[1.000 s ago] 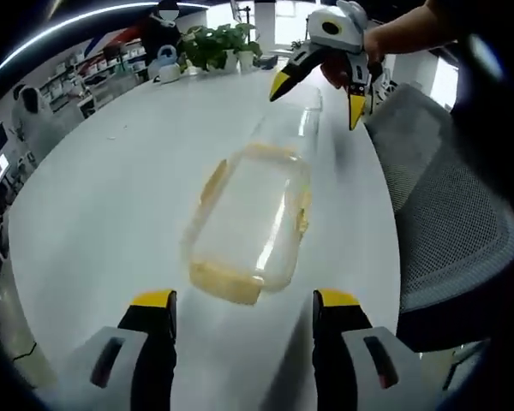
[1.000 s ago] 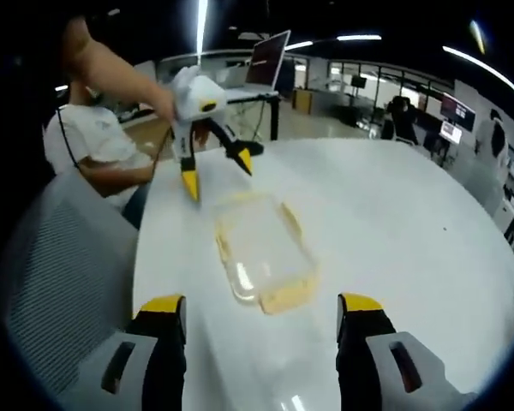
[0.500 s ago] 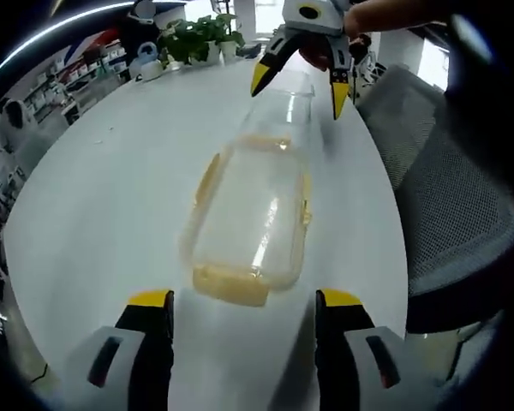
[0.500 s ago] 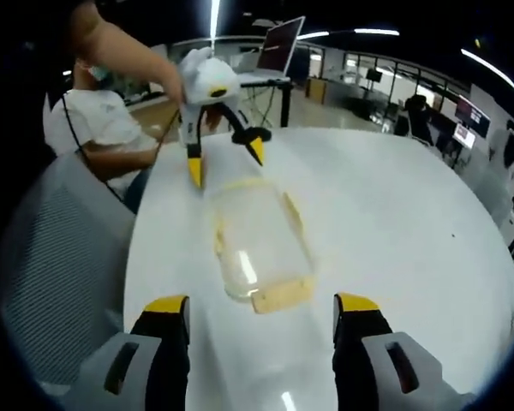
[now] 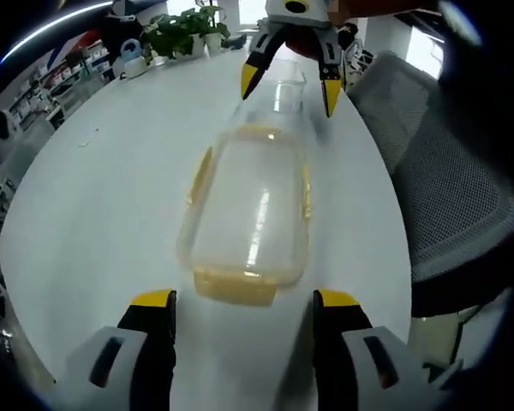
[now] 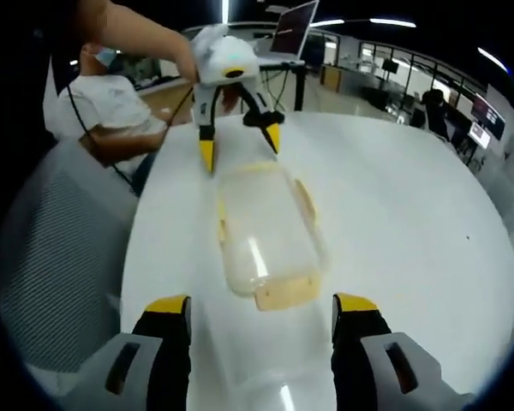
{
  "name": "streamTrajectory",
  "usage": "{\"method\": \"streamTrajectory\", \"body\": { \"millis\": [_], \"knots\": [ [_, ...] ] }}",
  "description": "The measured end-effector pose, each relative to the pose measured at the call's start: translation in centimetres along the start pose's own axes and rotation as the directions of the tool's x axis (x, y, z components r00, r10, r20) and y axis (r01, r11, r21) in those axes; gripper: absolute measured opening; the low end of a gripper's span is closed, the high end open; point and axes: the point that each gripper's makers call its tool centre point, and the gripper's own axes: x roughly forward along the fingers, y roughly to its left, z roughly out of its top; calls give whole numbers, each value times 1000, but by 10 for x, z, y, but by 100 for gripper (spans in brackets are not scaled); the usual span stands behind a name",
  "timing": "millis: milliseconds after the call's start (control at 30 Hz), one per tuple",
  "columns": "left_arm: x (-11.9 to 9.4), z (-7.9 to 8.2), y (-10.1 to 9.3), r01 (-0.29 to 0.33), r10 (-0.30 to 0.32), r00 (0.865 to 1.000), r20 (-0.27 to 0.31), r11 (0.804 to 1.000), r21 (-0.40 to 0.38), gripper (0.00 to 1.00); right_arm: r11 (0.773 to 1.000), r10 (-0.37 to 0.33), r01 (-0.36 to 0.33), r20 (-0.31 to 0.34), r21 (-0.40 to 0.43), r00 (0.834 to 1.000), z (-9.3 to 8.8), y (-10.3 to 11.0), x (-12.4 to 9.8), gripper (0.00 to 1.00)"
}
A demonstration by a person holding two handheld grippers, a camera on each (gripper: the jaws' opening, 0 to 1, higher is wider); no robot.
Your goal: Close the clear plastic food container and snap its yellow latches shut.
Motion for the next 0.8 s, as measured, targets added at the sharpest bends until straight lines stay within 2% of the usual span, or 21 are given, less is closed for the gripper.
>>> {"method": "streamTrajectory", "body": {
  "millis": [400,633,800],
  "knots": [
    [5,-2,0,45,-44,999,-31,998,31,65,999,36,-37,-55,-24,998,-3,-2,16,63],
    [11,-6,-2,83,-78,994,-73,994,66,65,998,49,-52,-86,-24,995,-5,-7,22,60],
    [12,-7,0,88,-82,993,-82,993,78,65,998,53,-56,-94,-30,994,-4,-9,22,57]
  ]
}}
